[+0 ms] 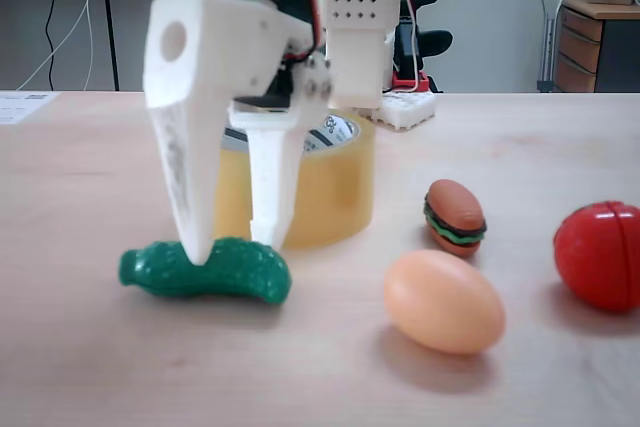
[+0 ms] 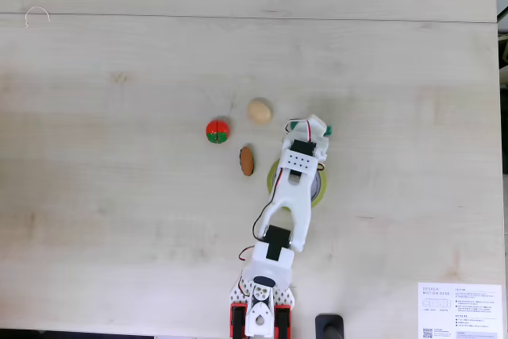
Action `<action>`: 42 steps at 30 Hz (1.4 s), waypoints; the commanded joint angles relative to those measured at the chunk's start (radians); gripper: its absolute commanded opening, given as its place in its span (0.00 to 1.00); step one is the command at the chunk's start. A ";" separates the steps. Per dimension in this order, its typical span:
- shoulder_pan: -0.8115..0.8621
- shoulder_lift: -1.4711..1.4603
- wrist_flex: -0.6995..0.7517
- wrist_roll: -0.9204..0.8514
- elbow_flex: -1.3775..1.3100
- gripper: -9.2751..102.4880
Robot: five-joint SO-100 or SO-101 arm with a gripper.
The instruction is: Grasp a cucumber and put it in the hole.
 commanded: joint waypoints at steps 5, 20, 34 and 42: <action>0.015 0.003 -0.032 -0.009 -0.083 0.20; 0.017 -0.080 -0.029 -0.009 -0.083 0.16; 0.017 -0.025 -0.028 0.002 -0.083 0.12; 0.017 0.061 0.043 0.061 -0.086 0.08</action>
